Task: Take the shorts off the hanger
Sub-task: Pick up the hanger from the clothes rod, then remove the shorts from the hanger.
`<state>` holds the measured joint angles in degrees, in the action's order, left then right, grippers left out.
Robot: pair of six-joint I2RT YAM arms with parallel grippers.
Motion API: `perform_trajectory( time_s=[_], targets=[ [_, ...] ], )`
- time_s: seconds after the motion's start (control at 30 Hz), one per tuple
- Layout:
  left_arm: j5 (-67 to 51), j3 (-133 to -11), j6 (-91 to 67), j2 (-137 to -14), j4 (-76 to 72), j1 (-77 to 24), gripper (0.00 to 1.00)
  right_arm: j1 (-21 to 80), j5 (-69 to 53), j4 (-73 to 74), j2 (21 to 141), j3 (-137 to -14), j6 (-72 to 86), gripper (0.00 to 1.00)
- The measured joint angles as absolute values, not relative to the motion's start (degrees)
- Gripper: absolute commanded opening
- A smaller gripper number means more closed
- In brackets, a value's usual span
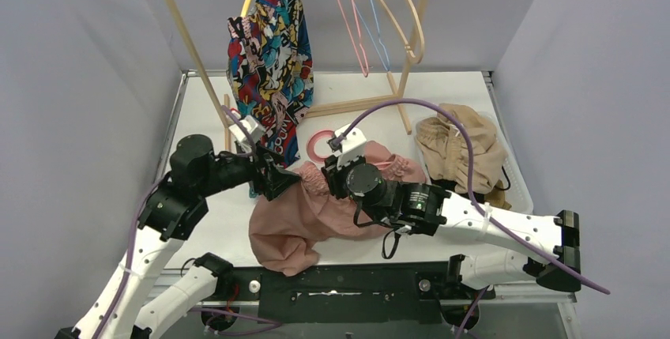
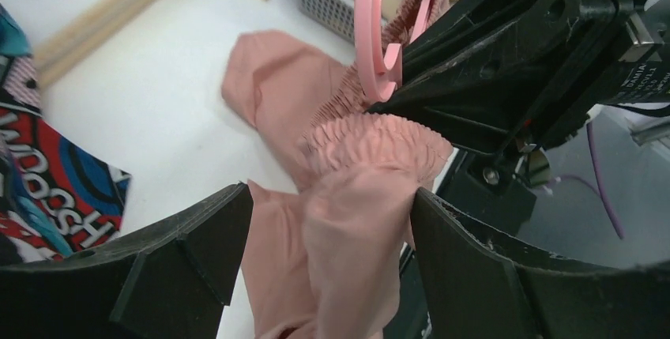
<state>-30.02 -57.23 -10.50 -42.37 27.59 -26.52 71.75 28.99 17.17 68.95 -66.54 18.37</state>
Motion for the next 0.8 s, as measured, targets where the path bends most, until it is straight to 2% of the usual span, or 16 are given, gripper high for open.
perform_trajectory(
  time_s=[0.2,0.43,0.5,0.6,0.67,0.8],
  targets=[
    [-33.5,-55.0,-9.5,-44.9,30.1,-26.5,0.73,71.7,29.1,17.7,68.9,-63.3,20.2,0.00],
    [-36.1,-53.9,-9.7,-43.9,29.6,-26.5,0.73,70.6,30.2,16.1,61.9,-59.7,22.2,0.00],
    [-36.6,-52.7,-10.7,-43.9,28.6,-26.5,0.68,70.0,30.2,15.2,59.4,-58.4,22.3,0.00],
    [-36.8,-51.8,-13.5,-45.2,25.8,-26.8,0.53,69.3,30.0,14.0,57.2,-57.4,22.6,0.00],
    [-36.7,-51.8,-15.0,-46.3,23.9,-27.3,0.47,68.8,30.0,13.7,56.8,-57.2,22.6,0.00],
    [-36.7,-51.8,-18.1,-48.3,20.5,-28.5,0.53,68.6,30.2,13.9,57.0,-57.2,22.8,0.00]
  ],
)
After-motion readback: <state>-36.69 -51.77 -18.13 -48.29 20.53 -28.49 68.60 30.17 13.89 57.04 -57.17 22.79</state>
